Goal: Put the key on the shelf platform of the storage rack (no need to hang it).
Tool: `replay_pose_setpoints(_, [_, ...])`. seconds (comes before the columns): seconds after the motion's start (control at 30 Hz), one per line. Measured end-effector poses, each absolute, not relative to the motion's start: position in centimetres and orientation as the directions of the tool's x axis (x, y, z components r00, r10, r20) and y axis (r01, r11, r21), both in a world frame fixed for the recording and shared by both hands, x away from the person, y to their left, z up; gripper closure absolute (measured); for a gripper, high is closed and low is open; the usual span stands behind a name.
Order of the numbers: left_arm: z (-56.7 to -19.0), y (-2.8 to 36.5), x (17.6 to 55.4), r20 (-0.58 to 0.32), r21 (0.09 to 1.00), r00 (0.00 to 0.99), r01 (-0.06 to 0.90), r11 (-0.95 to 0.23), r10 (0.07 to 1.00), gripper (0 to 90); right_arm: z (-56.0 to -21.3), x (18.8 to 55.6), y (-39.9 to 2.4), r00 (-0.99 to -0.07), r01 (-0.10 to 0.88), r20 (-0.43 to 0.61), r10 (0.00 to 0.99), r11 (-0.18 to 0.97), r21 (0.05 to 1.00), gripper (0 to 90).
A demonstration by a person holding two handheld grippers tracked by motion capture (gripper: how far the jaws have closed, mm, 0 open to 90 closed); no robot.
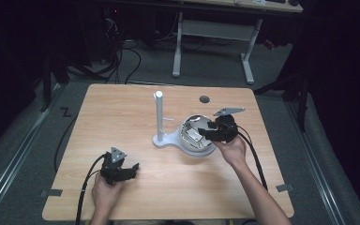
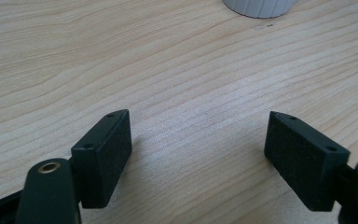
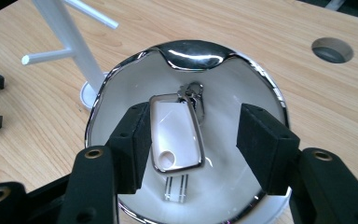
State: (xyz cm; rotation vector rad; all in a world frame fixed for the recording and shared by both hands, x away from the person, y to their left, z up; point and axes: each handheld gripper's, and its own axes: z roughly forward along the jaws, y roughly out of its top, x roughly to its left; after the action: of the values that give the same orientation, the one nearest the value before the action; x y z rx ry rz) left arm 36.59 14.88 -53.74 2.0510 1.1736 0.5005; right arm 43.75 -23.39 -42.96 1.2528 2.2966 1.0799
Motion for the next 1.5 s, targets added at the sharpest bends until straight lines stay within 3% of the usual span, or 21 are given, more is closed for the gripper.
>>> replay_pose_setpoints(0.57, [-53.7,14.9,36.6,-0.015,0.74,0.512,0.584,-0.335,0.859,23.4,-40.8,41.7,-25.7,-0.553,0.556,0.051,0.831,0.323,0.766,48.3])
replay_pose_setpoints(1.03, [-53.7,14.9,36.6,-0.014,0.739,0.512,0.584,-0.336,0.859,23.4,-39.8,39.4,-28.5,-0.519,0.546,0.094,0.85,0.245,0.801,48.2])
replay_pose_setpoints(1.5, [-53.7,14.9,36.6,-0.014,0.739,0.512,0.584,-0.335,0.859,23.4,-40.6,37.3,-30.1,-0.492,0.544,0.117,0.863,0.2,0.815,49.0])
